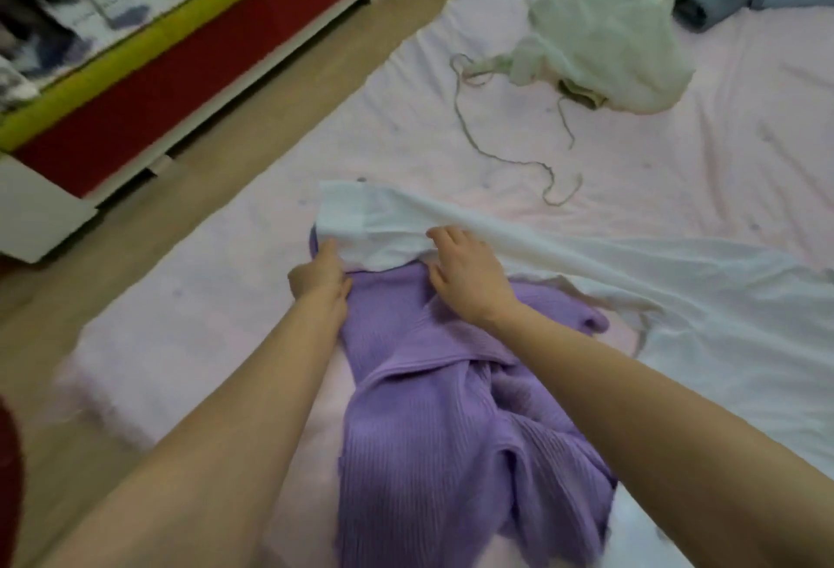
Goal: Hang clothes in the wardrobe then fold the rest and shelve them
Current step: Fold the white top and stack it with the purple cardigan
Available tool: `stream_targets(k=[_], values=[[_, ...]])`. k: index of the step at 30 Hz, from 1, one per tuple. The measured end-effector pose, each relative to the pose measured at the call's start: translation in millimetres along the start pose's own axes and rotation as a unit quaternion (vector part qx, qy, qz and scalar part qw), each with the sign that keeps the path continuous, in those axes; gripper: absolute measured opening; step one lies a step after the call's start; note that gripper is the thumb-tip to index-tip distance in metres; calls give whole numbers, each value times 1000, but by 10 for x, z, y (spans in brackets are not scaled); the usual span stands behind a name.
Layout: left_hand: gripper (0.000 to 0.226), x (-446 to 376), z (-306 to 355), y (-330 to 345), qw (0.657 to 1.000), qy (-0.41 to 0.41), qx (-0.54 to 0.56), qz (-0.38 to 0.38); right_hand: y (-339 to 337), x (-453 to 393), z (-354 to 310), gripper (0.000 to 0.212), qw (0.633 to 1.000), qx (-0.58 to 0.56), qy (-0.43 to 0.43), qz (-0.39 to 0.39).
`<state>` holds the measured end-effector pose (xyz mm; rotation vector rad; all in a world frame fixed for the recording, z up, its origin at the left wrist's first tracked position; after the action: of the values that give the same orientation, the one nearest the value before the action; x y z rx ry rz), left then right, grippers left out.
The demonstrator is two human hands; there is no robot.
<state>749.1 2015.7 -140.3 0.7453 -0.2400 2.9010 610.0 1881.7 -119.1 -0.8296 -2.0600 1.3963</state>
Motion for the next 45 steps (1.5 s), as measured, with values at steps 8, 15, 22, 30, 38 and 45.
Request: stream_targets(k=[8, 15, 22, 30, 38, 45], values=[[14, -199, 10, 94, 989, -28, 122, -75, 514, -152, -260, 55, 978, 74, 12, -196], [36, -56, 473, 154, 986, 64, 89, -127, -229, -333, -315, 22, 925, -322, 187, -73], [27, 839, 1040, 678, 923, 134, 78, -351, -1139, -457, -346, 48, 788, -516, 283, -178], [6, 2103, 1273, 1309, 861, 139, 23, -489, -2207, -65, 503, 6, 837, -434, 305, -134], [56, 2541, 1344, 1493, 824, 445, -203, -287, -2823, 538, 1325, 22, 802, -495, 325, -80], [9, 3308, 1169, 2096, 760, 467, -227, -390, -3213, 1290, 1999, 48, 764, -572, 276, -112]])
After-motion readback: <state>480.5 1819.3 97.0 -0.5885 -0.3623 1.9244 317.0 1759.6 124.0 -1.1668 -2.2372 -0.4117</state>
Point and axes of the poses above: each hand's wrist, its own x-axis away from the middle knuckle, its own y-axis out of the palm, z = x × y, the point moved 5 cm from there along -x, towards the middle knuckle, and after that the axes turned 13 degrees about y, right-handed, at the moved point
